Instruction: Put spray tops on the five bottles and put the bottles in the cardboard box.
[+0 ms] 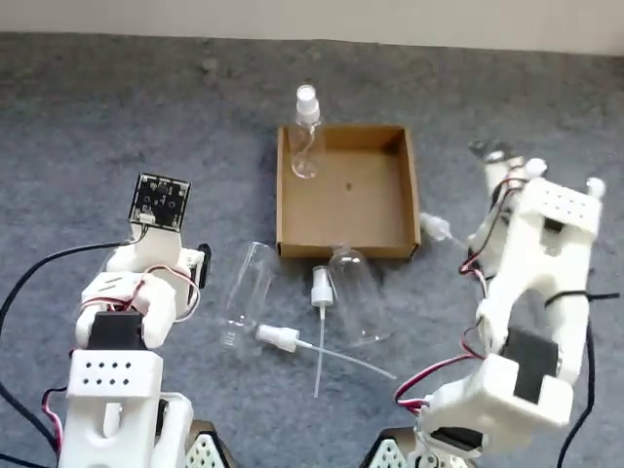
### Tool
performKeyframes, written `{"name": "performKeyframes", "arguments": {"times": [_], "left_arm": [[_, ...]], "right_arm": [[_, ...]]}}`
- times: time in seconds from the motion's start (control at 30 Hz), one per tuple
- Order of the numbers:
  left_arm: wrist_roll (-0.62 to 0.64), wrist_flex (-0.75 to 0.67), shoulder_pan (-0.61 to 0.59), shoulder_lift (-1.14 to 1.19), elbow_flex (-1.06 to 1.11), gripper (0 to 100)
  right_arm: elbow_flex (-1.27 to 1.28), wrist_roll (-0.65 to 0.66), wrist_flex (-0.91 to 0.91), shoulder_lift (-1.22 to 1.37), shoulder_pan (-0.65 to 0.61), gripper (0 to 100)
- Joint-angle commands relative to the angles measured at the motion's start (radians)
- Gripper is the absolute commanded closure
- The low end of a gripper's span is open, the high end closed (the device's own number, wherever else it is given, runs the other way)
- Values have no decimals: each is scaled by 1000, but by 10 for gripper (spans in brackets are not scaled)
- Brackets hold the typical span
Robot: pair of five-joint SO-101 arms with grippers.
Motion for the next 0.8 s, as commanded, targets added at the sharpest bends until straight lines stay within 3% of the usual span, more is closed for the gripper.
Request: {"name": "performKeyframes", "arguments": {"times": [0.0,0.2,0.33,0.6,0.77], "left_arm": [[11,-34,-13,4,1,849],[11,-40,-13,4,1,849],[11,-40,-18,4,1,849],[12,-38,-107,7,-25,849],[9,-35,-143,7,-51,849]], "right_arm": [[-120,-5,45,-108,61,995],[-136,100,45,-133,160,995],[-136,104,47,-137,160,988],[-140,97,38,-130,-5,794],[-145,-6,21,-96,-119,773]]}}
